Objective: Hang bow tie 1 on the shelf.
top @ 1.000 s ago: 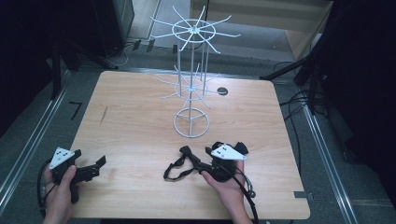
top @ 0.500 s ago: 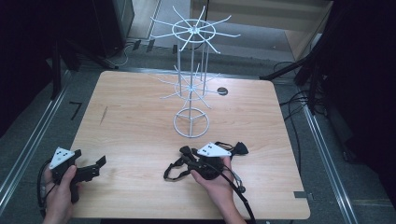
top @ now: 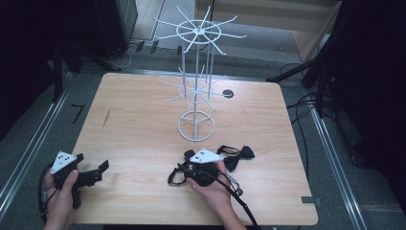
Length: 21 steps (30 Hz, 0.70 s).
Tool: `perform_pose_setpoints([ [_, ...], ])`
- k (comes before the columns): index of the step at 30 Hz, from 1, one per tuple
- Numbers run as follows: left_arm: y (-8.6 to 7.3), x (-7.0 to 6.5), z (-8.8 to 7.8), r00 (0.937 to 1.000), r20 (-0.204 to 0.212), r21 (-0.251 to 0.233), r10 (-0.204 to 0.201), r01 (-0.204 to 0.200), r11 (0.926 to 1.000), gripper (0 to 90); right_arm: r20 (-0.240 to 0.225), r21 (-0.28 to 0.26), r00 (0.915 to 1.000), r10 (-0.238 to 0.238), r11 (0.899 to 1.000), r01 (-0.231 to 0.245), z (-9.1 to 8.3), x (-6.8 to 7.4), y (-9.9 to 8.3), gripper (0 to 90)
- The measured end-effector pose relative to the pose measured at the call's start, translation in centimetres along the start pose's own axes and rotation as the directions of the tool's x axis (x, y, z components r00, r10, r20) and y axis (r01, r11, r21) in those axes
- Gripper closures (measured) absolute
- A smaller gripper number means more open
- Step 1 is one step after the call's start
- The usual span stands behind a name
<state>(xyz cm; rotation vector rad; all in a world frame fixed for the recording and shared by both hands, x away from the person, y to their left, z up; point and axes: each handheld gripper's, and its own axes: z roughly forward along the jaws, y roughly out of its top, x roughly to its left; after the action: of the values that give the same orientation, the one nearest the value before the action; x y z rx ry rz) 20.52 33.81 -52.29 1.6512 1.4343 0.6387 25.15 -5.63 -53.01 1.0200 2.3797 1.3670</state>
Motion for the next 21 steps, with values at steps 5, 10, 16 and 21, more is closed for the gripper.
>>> perform_pose_setpoints([
  [5, 0.00, 0.01, 0.01, 1.0000, 0.001, 0.000, 0.001, -0.001, 1.0000, 0.0, 0.027, 0.055, 0.9987, -0.043, 0.998, 0.041, 0.98, 0.11, -0.37, 56.5],
  [10, 0.00, 0.00, 0.02, 1.0000, 0.001, 0.001, 0.001, -0.001, 1.0000, 0.0, 0.048, 0.090, 0.9965, -0.068, 0.994, 0.063, 1.23, 0.07, -0.68, 54.8],
  [16, 0.00, -0.06, 0.03, 1.0000, 0.004, 0.005, 0.004, -0.004, 1.0000, 0.0, 0.090, 0.096, 0.9939, -0.064, 0.994, 0.055, 1.01, -0.07, -0.66, 79.3],
  [21, 0.00, -0.05, 0.03, 1.0000, 0.004, 0.004, 0.002, -0.002, 1.0000, 0.0, 0.079, 0.107, 0.9964, -0.029, 0.994, 0.020, 0.82, -0.36, -0.57, 90.0],
])
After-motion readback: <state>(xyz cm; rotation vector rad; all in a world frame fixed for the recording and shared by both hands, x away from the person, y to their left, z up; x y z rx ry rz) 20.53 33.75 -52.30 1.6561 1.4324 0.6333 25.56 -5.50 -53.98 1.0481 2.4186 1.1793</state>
